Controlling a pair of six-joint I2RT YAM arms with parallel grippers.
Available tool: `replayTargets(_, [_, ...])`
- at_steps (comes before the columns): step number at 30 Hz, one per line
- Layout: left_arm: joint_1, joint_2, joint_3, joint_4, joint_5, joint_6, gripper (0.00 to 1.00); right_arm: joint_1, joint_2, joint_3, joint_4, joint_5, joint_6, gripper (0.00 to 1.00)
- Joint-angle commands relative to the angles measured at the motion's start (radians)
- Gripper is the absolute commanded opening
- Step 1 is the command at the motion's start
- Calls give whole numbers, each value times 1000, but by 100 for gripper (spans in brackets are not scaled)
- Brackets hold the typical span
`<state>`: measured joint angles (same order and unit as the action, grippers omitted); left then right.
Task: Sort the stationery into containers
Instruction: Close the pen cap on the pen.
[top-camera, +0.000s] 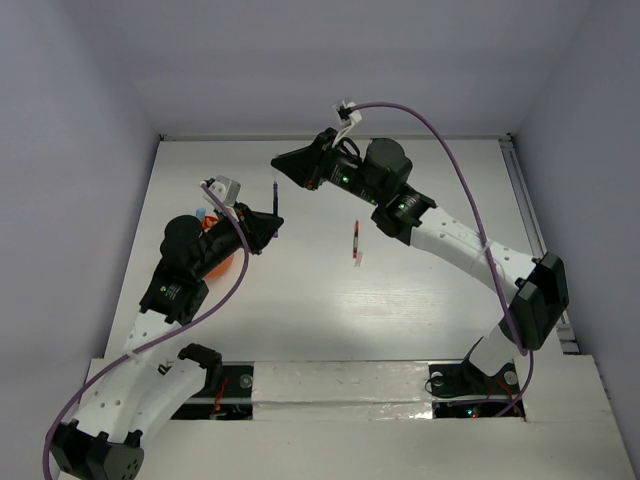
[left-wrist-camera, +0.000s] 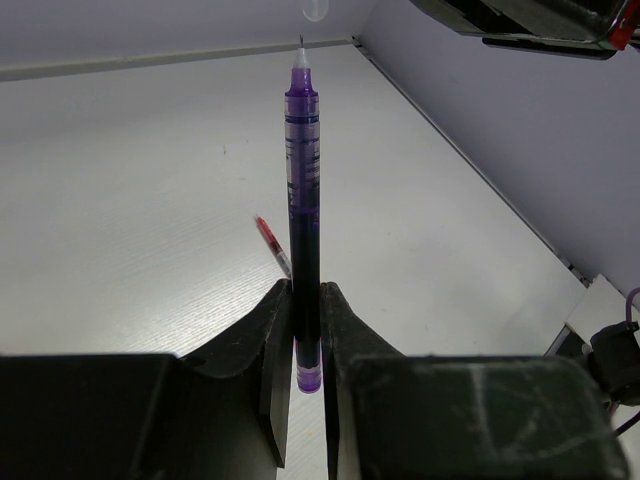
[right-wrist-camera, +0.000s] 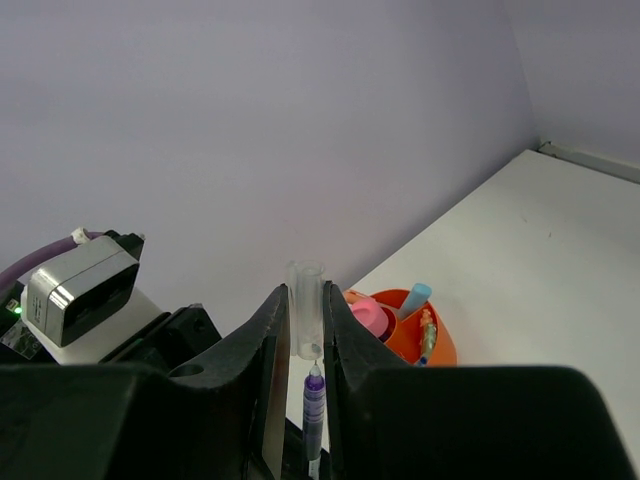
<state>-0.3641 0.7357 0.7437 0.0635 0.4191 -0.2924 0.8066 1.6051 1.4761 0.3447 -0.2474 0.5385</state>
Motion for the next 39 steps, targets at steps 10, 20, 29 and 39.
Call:
replayTargets(10, [7, -24, -9, 61, 14, -2, 0, 9, 4, -13, 33, -10, 9, 0])
replayTargets(20, [16, -22, -9, 59, 6, -4, 0, 9, -8, -30, 22, -19, 5, 0])
replayTargets(29, [16, -27, -10, 67, 0, -11, 0, 9, -28, -79, 50, -18, 11, 0])
replayTargets(39, [16, -5, -15, 136, 33, -91, 0, 29, -54, -178, 132, -76, 9, 0])
